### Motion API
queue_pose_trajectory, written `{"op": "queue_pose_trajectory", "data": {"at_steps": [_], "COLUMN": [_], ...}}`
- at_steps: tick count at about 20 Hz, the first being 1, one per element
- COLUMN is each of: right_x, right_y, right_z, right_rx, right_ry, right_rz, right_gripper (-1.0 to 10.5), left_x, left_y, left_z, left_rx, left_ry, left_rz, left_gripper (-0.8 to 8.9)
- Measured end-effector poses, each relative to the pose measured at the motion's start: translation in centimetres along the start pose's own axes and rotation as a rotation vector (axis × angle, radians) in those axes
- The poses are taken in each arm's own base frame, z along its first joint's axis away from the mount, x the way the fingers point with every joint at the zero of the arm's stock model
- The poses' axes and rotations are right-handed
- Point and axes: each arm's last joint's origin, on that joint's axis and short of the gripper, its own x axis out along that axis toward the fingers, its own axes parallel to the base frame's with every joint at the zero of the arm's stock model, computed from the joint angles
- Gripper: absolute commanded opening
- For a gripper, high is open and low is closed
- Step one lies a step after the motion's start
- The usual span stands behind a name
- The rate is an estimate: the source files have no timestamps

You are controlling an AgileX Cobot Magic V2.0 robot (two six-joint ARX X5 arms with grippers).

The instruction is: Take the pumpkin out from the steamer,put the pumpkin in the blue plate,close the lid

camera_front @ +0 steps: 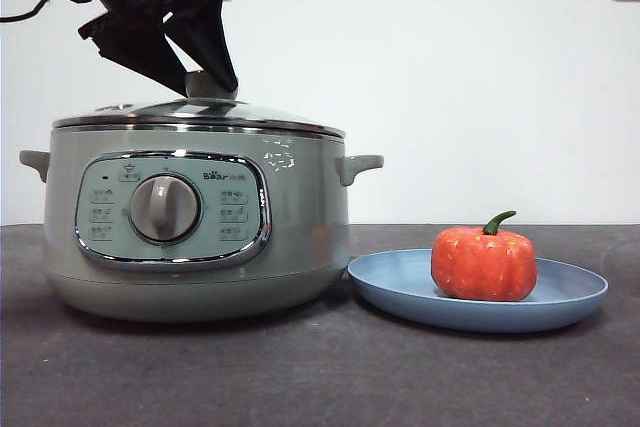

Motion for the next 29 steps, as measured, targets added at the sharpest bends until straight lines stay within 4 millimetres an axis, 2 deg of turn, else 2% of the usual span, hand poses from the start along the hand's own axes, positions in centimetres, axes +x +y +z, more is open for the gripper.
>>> {"op": "queue_pose_trajectory", "data": {"at_steps": [3,4,6,7,8,13,16,18,20,21,23,27,29], "right_x": [0.0,0.0,0.0,0.0,0.0,0.0,0.0,0.0,0.0,-0.1,-0.4,-1.7,-2.2], "right_y": [0.0,0.0,0.0,0.0,0.0,0.0,0.0,0.0,0.0,0.0,-0.1,-0.2,-0.3], "right_z": [-0.2,-0.2,-0.2,-0.2,-0.2,-0.3,-0.3,-0.4,-0.4,-0.4,-0.5,-0.9,-2.2], "right_rx": [-0.001,-0.001,-0.001,-0.001,-0.002,-0.003,-0.003,-0.003,-0.003,-0.003,-0.002,0.005,0.012], "right_ry": [0.017,0.02,0.021,0.022,0.023,0.034,0.035,0.038,0.039,0.039,0.041,-0.045,-0.118], "right_rz": [-0.001,-0.002,-0.002,-0.002,-0.002,-0.002,-0.002,-0.002,-0.002,-0.002,-0.002,0.005,0.01], "right_gripper": [6.3,6.3,6.3,6.3,6.3,6.3,6.3,5.9,4.3,2.8,0.1,-0.1,-0.1], "left_x": [-0.1,-0.1,-0.1,-0.1,-0.1,-0.2,-1.8,-3.7,-5.6,-6.7,-8.6,-12.2,-12.9], "left_y": [0.0,0.0,0.0,0.0,0.0,-0.1,-0.4,-0.6,-0.9,-1.1,-1.4,-2.0,-2.2], "left_z": [0.0,0.0,0.0,0.0,0.0,0.0,0.3,0.2,-0.1,-0.4,-0.8,-1.4,-3.0], "left_rx": [-0.001,-0.001,-0.002,-0.002,-0.002,-0.007,-0.016,-0.018,-0.02,-0.02,-0.018,0.0,0.009], "left_ry": [0.01,0.012,0.014,0.013,0.013,0.017,-0.019,-0.037,-0.03,-0.025,-0.036,-0.157,-0.218], "left_rz": [-0.001,-0.001,-0.001,-0.001,-0.001,-0.007,-0.005,-0.004,-0.005,-0.005,-0.005,0.0,0.01], "left_gripper": [0.08,0.78,3.74,4.32,4.33,4.33,4.3,3.07,0.75,-0.17,-0.08,-0.08,-0.08]}}
